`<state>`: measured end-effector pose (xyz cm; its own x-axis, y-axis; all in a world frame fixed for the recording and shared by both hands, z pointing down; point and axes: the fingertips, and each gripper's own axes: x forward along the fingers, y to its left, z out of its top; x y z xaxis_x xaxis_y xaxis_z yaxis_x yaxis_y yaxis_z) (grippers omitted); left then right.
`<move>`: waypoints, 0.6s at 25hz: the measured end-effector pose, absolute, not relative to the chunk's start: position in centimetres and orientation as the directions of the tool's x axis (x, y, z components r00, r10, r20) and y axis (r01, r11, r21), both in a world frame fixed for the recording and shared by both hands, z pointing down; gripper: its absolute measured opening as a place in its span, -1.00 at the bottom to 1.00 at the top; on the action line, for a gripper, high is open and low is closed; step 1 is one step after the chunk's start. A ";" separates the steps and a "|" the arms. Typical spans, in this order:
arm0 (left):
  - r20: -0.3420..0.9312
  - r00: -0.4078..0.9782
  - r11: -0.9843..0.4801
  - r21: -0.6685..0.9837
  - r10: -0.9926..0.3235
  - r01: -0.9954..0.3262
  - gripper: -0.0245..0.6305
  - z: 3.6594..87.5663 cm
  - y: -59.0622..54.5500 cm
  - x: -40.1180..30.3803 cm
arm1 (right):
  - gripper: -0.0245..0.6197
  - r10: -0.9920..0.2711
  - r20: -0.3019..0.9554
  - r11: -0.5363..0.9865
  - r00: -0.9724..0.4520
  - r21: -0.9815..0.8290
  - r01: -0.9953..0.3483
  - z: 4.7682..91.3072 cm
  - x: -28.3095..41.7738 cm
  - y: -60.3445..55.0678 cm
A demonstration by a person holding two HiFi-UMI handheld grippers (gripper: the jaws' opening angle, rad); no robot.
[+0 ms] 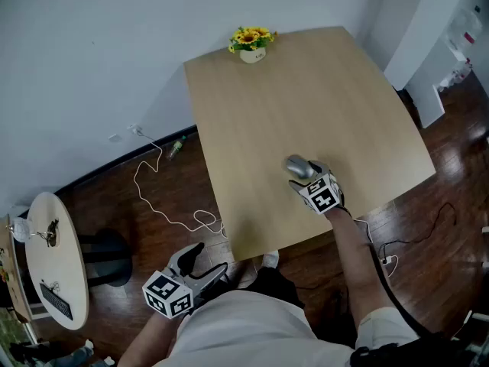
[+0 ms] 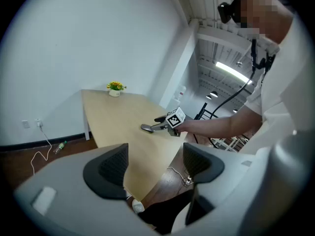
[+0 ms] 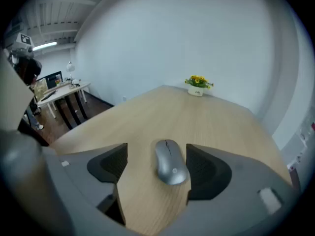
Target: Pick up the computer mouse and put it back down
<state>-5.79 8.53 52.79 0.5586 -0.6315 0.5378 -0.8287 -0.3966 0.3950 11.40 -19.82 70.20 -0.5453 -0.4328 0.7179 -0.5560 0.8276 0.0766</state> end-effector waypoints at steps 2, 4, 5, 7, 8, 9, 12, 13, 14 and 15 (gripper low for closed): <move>0.546 0.548 -0.376 0.401 -0.634 -0.835 0.06 53.3 8.4 -6.4 | 0.22 -0.408 0.762 0.837 -0.503 0.093 -0.539 72.5 11.8 -21.8; 0.548 0.540 -0.366 0.400 -0.639 -0.840 0.06 53.4 8.5 -7.0 | 0.20 -0.388 0.792 0.844 -0.472 0.100 -0.527 74.3 12.2 -23.2; 0.547 0.534 -0.363 0.396 -0.644 -0.843 0.06 53.3 8.5 -7.4 | 0.20 -0.377 0.802 0.848 -0.464 0.097 -0.521 75.1 12.4 -23.8; 0.543 0.521 -0.351 0.390 -0.659 -0.851 0.06 52.9 8.6 -8.3 | 0.19 -0.344 0.820 0.856 -0.458 0.073 -0.511 76.6 12.5 -24.3; 0.540 0.515 -0.343 0.391 -0.665 -0.854 0.06 52.7 8.8 -8.9 | 0.19 -0.322 0.831 0.858 -0.454 0.053 -0.511 77.3 12.7 -24.2; 0.539 0.510 -0.335 0.393 -0.670 -0.856 0.06 52.7 9.1 -9.5 | 0.19 -0.297 0.842 0.856 -0.450 0.026 -0.516 77.8 12.9 -24.0; 0.540 0.493 -0.306 0.401 -0.682 -0.863 0.06 52.8 9.2 -11.5 | 0.14 -0.245 0.851 0.833 -0.464 -0.059 -0.550 78.2 13.1 -23.7; 0.539 0.490 -0.299 0.406 -0.685 -0.864 0.06 52.8 8.9 -11.9 | 0.11 -0.246 0.849 0.826 -0.467 -0.068 -0.559 78.1 13.1 -24.0; 0.538 0.492 -0.297 0.410 -0.685 -0.862 0.06 52.7 8.5 -12.1 | 0.03 -0.253 0.849 0.820 -0.465 -0.067 -0.568 78.0 13.1 -24.3; 0.537 0.497 -0.302 0.411 -0.682 -0.860 0.06 52.6 8.2 -12.1 | 0.00 -0.260 0.850 0.814 -0.457 -0.061 -0.577 77.9 13.0 -24.5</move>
<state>-12.10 8.19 52.60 0.4967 -0.6821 0.5367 -0.8598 -0.3025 0.4113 12.99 -24.46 77.92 -0.4575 -0.2604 0.8502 -0.5775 0.8141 -0.0614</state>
